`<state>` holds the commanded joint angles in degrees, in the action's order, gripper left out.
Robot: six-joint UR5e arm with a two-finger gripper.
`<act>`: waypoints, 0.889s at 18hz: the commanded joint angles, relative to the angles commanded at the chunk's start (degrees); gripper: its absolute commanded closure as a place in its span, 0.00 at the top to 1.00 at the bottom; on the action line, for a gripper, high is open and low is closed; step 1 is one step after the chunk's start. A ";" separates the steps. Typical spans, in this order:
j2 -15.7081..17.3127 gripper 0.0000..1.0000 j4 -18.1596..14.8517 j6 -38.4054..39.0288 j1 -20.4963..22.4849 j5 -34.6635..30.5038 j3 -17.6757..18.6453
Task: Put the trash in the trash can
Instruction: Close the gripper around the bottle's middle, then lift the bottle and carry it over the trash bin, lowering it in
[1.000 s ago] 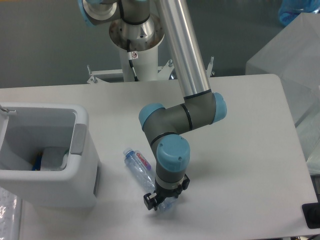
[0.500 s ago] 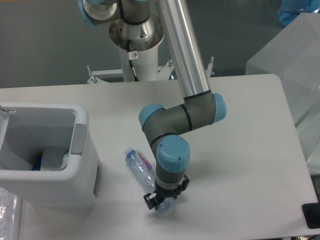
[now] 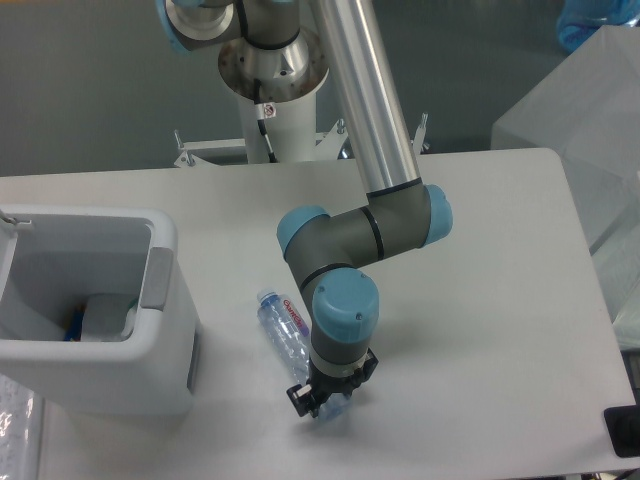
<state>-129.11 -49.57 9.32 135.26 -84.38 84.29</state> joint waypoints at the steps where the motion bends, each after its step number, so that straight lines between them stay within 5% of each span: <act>1: 0.35 0.60 0.00 0.00 0.00 0.00 -0.09; 6: 4.21 0.60 0.17 -0.09 0.09 0.00 -0.96; 10: 9.83 0.61 0.53 -1.31 1.05 0.00 -7.71; 16: 14.14 0.61 12.55 -1.67 2.72 0.00 -13.27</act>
<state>-114.97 -37.02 7.65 137.99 -84.38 71.02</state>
